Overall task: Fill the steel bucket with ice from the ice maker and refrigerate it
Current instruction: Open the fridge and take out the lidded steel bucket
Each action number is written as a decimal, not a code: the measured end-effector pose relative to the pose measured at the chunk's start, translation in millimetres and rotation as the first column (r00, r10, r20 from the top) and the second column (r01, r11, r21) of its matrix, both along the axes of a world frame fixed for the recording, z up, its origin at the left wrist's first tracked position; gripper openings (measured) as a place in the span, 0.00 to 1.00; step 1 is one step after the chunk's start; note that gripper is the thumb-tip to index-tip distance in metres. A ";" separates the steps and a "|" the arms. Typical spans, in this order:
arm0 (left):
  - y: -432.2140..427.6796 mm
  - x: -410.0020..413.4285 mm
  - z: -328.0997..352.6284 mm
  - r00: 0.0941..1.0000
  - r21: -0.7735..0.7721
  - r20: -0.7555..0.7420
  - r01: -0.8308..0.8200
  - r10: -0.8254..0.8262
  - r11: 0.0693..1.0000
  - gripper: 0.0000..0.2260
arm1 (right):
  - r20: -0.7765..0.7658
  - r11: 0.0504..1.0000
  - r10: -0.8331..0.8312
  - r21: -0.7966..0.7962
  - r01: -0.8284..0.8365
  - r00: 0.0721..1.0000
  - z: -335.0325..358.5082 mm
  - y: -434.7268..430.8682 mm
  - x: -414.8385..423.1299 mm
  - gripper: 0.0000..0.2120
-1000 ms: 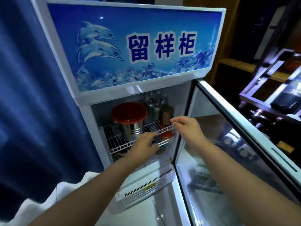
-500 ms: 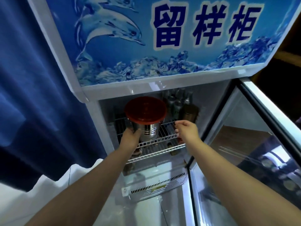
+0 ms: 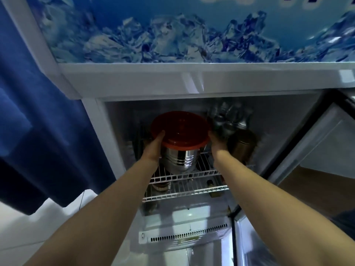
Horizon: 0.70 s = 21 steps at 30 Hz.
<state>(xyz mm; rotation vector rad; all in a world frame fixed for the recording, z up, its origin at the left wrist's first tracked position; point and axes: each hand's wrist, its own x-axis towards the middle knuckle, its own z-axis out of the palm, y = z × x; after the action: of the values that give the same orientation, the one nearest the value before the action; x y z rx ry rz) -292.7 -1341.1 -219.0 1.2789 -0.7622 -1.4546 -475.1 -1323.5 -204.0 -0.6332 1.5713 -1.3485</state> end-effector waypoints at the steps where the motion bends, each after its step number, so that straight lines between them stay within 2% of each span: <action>1: -1.6 2.0 -2.8 1.000 -0.006 0.003 0.028 -0.028 1.000 0.22 | 0.032 1.000 0.011 0.026 -0.011 0.999 -3.6 -2.7 1.0 0.24; 4: -2.2 4.0 -3.6 0.996 0.008 -0.006 0.089 -0.089 0.996 0.15 | 0.147 0.997 0.045 0.056 -0.054 0.988 -11.2 -6.7 2.4 0.28; 9: -6.3 4.3 -5.8 0.994 0.009 0.017 0.104 -0.104 0.995 0.24 | 0.265 0.997 0.061 0.031 -0.072 0.962 -13.3 -7.4 4.7 0.24; 14: 0.3 0.6 0.1 0.999 0.022 -0.006 0.054 -0.054 0.998 0.26 | 0.346 1.000 0.027 -0.002 -0.028 0.938 -7.1 1.0 5.7 0.19; 21: 13.9 -1.0 21.5 0.999 -0.030 0.001 0.039 -0.039 0.999 0.28 | 0.365 0.994 0.048 -0.108 -0.008 0.930 14.8 26.2 8.8 0.16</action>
<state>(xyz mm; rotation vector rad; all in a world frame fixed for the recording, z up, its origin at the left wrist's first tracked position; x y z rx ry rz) -293.7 -1327.3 -197.5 1.2481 -0.8105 -1.4688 -466.3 -1297.3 -189.2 -0.4318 1.1911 -1.4406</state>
